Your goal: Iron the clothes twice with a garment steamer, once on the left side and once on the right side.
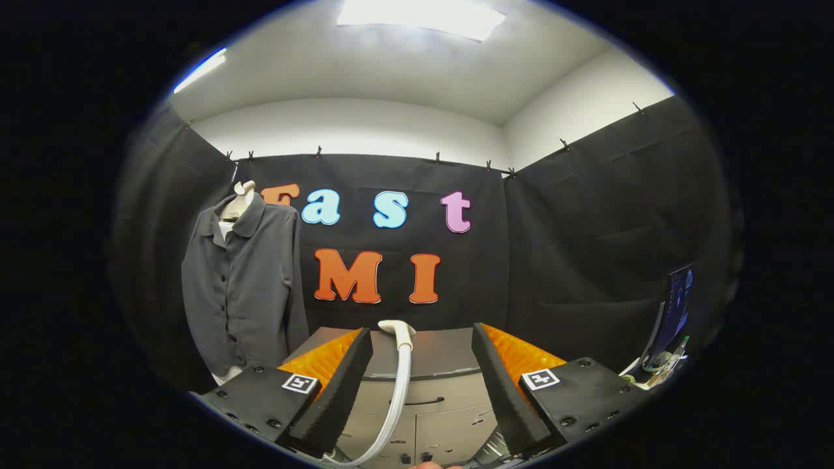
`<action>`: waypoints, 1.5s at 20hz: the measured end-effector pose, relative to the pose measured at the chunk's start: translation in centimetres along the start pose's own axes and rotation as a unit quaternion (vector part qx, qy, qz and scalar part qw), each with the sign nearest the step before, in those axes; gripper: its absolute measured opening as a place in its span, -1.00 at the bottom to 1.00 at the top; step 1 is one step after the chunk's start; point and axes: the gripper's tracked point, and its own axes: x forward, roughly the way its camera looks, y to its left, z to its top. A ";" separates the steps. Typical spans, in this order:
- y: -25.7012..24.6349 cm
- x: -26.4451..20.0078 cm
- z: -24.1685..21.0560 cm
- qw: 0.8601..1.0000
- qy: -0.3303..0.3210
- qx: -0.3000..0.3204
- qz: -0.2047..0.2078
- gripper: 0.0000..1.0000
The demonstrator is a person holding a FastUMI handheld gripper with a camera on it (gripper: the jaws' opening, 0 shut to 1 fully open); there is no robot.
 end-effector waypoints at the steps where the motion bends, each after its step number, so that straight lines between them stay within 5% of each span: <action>1: -0.1 0.1 0.0 1.000 -0.003 0.000 0.000 0.95; 30: -2.2 -1.4 -0.2 0.998 -0.022 0.042 0.038 0.95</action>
